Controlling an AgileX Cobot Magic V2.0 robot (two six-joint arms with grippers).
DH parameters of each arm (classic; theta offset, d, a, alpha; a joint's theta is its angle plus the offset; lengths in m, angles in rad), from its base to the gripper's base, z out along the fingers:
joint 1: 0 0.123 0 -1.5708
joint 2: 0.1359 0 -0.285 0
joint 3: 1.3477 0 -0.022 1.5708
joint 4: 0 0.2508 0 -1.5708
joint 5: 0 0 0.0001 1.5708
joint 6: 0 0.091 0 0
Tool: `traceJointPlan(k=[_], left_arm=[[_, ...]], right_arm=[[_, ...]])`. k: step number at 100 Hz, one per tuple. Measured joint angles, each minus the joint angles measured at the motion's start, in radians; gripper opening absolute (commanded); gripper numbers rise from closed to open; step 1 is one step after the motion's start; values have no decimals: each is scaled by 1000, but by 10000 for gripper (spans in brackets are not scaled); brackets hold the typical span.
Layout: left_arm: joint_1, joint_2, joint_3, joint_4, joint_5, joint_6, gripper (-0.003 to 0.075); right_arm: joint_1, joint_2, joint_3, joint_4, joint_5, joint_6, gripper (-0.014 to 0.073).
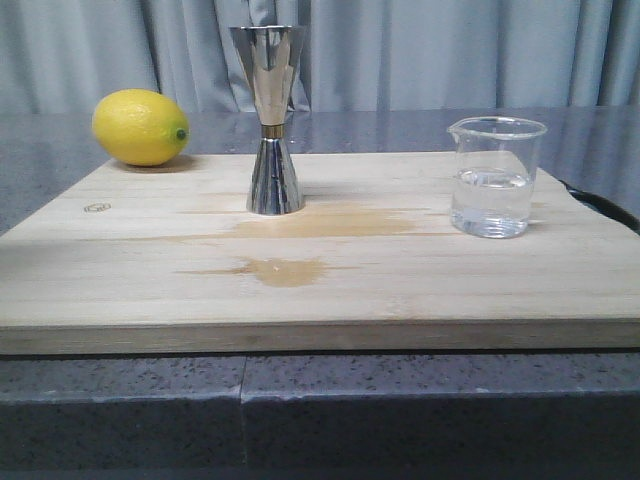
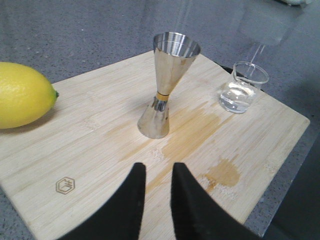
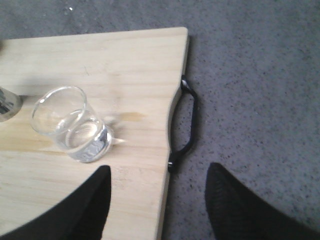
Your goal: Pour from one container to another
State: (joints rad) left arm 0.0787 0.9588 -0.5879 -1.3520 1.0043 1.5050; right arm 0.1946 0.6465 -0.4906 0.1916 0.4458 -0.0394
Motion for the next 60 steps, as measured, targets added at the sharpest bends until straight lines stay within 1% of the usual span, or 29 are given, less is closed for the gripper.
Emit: traceJointPlan(k=[2,3,4,6,7,10,14,17,29,36,49,60], left_arm=[[0,6,0,-7,5,16,366],[0,10,0,-10,5,27,401],[0,12,0,-12,8,32,419],[0,16,0,-18,14,47,488],[0,19,0,-19,14,52,488],[0,24,0,-27,18,74,559],[0,28,-2,-30,18,97,614],[0,32,-2,-38,18,116,631],[-8,44,-2,-61,18,169,629],[-30,59,-2,-88,18,212,629],[-101,102,-2,-151,1,313,629],[-167,162,-4,-215,-34,412,629]], right_arm=[[8,3,2,0,-12,0,396],[10,5,4,1,-17,0,396],[13,8,5,1,-22,0,396],[21,12,9,2,-34,0,396],[26,14,9,2,-42,0,396],[37,18,16,2,-59,0,396],[53,26,27,4,-85,0,396],[64,32,38,3,-101,0,396],[116,51,91,5,-193,0,396],[149,60,129,6,-261,0,396],[204,65,189,7,-372,0,396],[230,65,223,10,-422,0,396]])
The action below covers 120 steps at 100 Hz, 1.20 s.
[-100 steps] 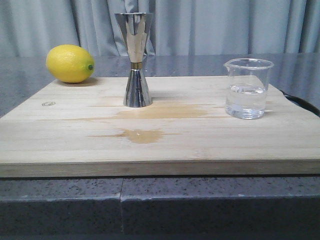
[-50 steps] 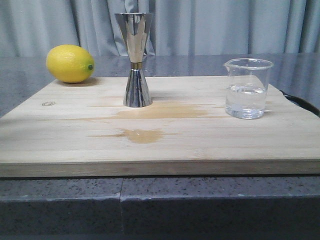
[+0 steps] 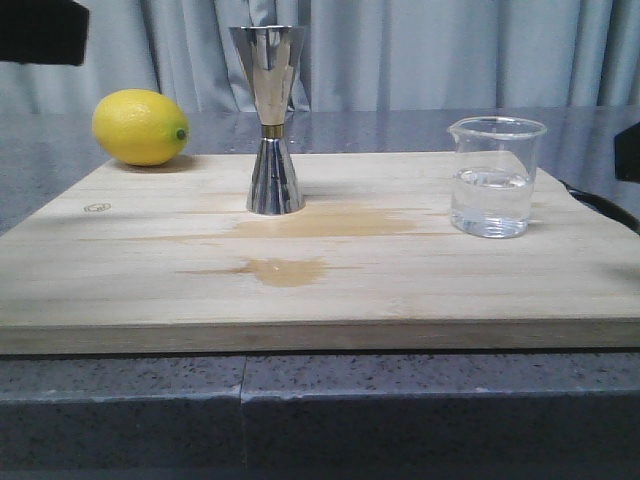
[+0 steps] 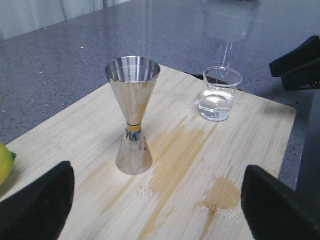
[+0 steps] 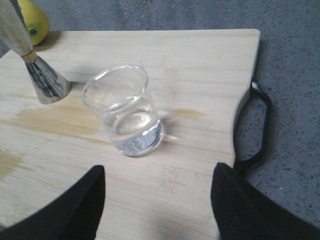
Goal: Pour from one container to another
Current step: 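Move the left gripper to the silver jigger and the right gripper to the glass beaker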
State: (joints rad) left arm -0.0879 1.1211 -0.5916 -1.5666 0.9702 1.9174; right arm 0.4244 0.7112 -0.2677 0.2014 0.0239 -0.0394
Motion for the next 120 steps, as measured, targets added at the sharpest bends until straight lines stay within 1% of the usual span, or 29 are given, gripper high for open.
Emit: traceJointPlan(k=[16,27,50,71,82,106,120], left_arm=[[-72,134,0,-117,-10,143,629],[-92,237,-1,-180,18,229,629],[-94,392,-45,-202,94,299,629],[-94,470,-124,-206,141,317,629],[-94,503,-166,-206,165,317,629],[-94,570,-233,-206,179,319,628],[-115,606,-261,-209,181,321,628]], right_arm=[[14,0,27,1,-47,-2,396],[23,0,39,1,-63,-2,396],[25,2,55,1,-85,-2,396],[29,22,56,1,-102,-2,396],[64,73,56,-12,-138,-2,396],[175,253,56,-19,-318,-2,396],[236,357,56,-19,-435,-2,396]])
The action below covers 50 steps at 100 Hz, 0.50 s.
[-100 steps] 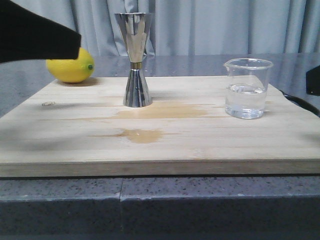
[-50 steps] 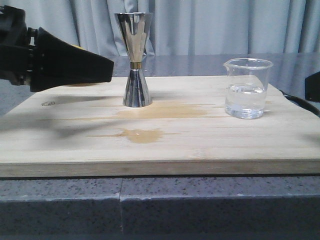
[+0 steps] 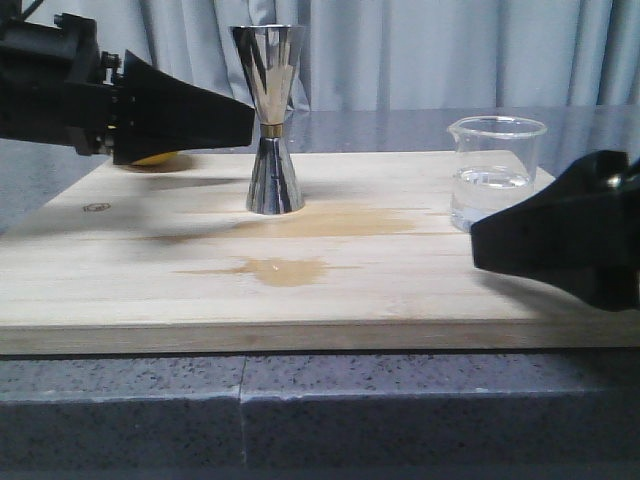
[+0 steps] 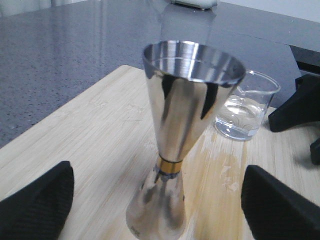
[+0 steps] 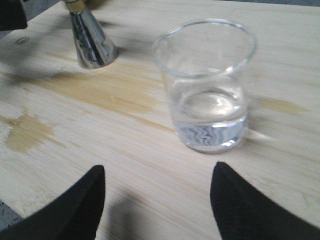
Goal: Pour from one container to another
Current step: 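Move the left gripper to the silver jigger and the right gripper to the glass beaker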
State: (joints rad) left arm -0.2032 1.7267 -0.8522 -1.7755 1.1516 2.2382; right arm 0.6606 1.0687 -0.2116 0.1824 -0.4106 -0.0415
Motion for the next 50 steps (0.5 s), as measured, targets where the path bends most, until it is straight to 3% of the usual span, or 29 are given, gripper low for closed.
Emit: traceJointPlan(k=[21,50], left_arm=[[-47,41,-22,0,0,13,591],[-54,44,-58,0,2,21,575]], right_arm=[[27,83,-2,15,-122,-3,396],[28,92,-2,33,-157,-10,396]])
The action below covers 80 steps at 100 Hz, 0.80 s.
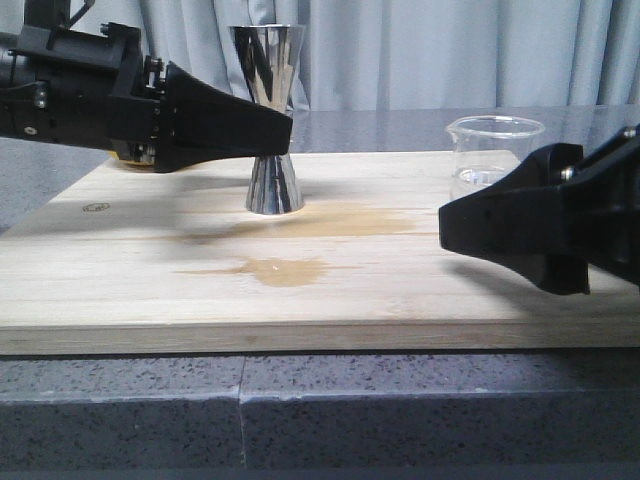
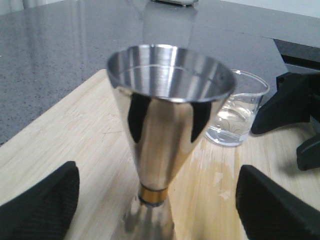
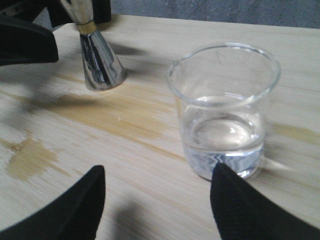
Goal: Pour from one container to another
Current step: 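Move the left gripper to the silver jigger and the right gripper to the glass beaker, then close the left gripper on the jigger and lift it slightly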
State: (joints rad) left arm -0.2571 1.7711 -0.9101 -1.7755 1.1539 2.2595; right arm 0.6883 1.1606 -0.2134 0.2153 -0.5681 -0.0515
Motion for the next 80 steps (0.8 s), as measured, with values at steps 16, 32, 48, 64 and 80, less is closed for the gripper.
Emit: traceJointPlan(k=[16,32,48,64,80], left_arm=[[0,0,-4,0,0,0,575],[0,0,-4,0,0,0,555],[0,0,-4,0,0,0,547],[0,0,-4,0,0,0,547],[-9,0,-4,0,0,0,547]], right_arm=[[0,0,0,40,-6,-41,396],[0,0,0,50,-6,-50,396],[0,2,0,100,8,-114,396],[0,3,0,139,-6,-163,396],[0,40,0,143,-43,-175,396]])
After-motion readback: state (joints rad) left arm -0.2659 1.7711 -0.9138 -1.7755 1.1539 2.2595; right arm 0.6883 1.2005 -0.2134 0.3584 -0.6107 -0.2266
